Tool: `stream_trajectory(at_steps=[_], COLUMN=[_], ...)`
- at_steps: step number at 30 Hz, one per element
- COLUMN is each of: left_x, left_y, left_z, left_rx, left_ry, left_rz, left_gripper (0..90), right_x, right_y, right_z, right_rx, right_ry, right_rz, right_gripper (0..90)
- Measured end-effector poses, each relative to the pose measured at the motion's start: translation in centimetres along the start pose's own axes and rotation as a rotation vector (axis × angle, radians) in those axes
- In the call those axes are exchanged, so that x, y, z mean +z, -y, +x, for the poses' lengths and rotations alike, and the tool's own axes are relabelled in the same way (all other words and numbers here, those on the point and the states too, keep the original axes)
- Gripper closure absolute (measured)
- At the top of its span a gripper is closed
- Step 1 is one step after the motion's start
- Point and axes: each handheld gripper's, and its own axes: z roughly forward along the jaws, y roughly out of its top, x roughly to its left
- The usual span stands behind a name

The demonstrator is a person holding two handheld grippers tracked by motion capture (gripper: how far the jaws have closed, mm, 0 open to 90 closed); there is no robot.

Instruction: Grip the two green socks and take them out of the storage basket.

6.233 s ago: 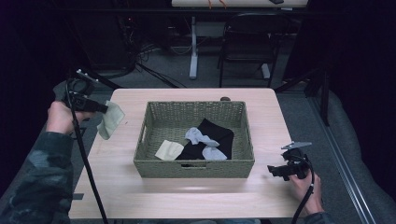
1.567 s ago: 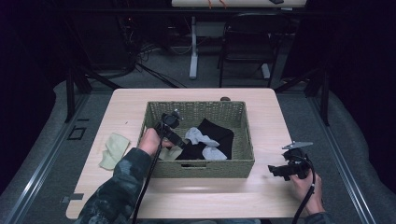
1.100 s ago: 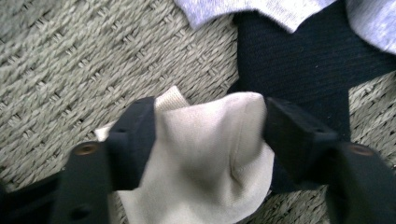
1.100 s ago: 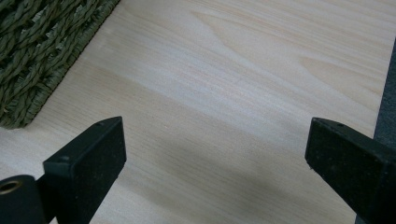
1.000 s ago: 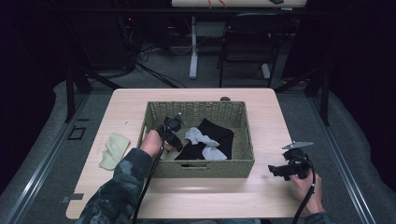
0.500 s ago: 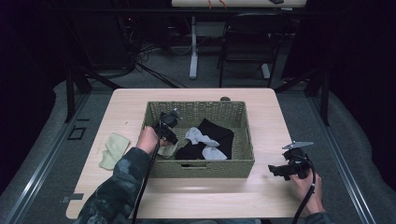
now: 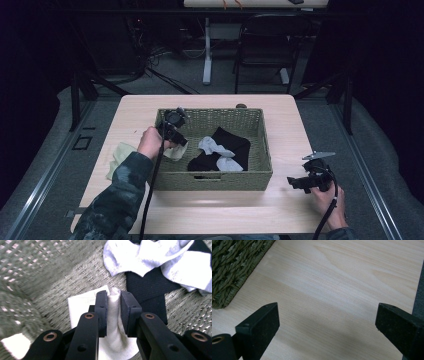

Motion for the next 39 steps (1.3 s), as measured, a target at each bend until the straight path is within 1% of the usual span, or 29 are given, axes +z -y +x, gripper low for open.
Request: stream_trajectory(at_steps=[5, 6, 8, 11, 13, 16, 18, 19, 22, 27, 28, 29, 31, 33, 34, 35, 37, 39], left_x=[-1.7, -2.1, -2.9, -4.1, -5.0, -6.3, -7.2, -7.2, -8.9, -11.2, -11.2, -12.0, -12.8, -13.6, -13.6, -14.3, -14.6, -15.5], left_y=[-0.3, -0.4, -0.5, -0.8, -1.1, -1.6, -2.0, -2.0, -2.7, -3.2, -3.2, -3.2, -3.1, -2.8, -2.8, -2.4, -2.1, -1.3], left_z=[0.2, 0.1, 0.2, 0.3, 0.3, 0.2, 0.1, 0.1, 0.0, 0.2, 0.2, 0.4, 0.6, 0.9, 0.9, 1.3, 1.6, 2.4], left_rx=[0.008, 0.01, 0.013, 0.02, 0.023, 0.033, 0.041, 0.041, 0.047, 0.049, 0.049, 0.049, 0.046, 0.04, 0.04, 0.029, 0.023, 0.007], left_ry=[0.008, 0.002, 0.009, 0.012, 0.004, 0.013, 0.004, 0.004, -0.017, -0.044, -0.044, -0.051, -0.061, -0.07, -0.07, -0.075, -0.081, -0.094], left_rz=[-0.024, -0.03, -0.042, -0.058, -0.061, -0.073, -0.08, -0.08, -0.092, -0.11, -0.11, -0.122, -0.13, -0.139, -0.139, -0.147, -0.153, -0.157], left_gripper=[77.0, 77.0, 77.0, 77.0, 77.0, 77.0, 77.0, 76.9, 76.9, 76.9, 76.9, 76.9, 76.9, 76.9, 76.9, 76.9, 76.9, 76.8], right_x=[0.0, 0.0, 0.1, 0.1, 0.1, 0.2, 0.2, 0.2, 0.1, 0.1, 0.1, 0.1, 0.1, 0.1, 0.1, 0.1, 0.1, 0.1], right_y=[0.0, 0.0, -0.1, -0.1, -0.2, -0.2, -0.2, -0.2, -0.2, -0.1, -0.1, -0.1, -0.1, -0.2, -0.2, -0.2, -0.2, -0.2], right_z=[0.0, 0.0, 0.1, 0.2, 0.2, 0.2, 0.2, 0.2, 0.2, 0.2, 0.2, 0.2, 0.2, 0.2, 0.2, 0.2, 0.2, 0.2], right_rx=[-0.001, -0.002, 0.0, -0.006, -0.007, -0.007, -0.007, -0.007, -0.007, -0.007, -0.007, -0.006, -0.007, -0.009, -0.007, -0.008, -0.007, -0.008], right_ry=[-0.002, -0.001, 0.003, -0.004, -0.003, -0.005, 0.0, 0.0, -0.003, -0.003, -0.003, -0.002, -0.002, -0.002, 0.0, 0.002, -0.001, 0.003], right_rz=[0.004, 0.003, 0.0, 0.003, 0.006, 0.005, 0.004, 0.004, 0.006, 0.004, 0.004, 0.004, 0.005, 0.005, 0.004, 0.005, 0.004, 0.005], right_gripper=[4.4, 4.4, 4.4, 4.5, 4.5, 4.5, 4.5, 4.5, 4.5, 4.5, 4.5, 4.5, 4.5, 4.5, 4.5, 4.5, 4.5, 4.5])
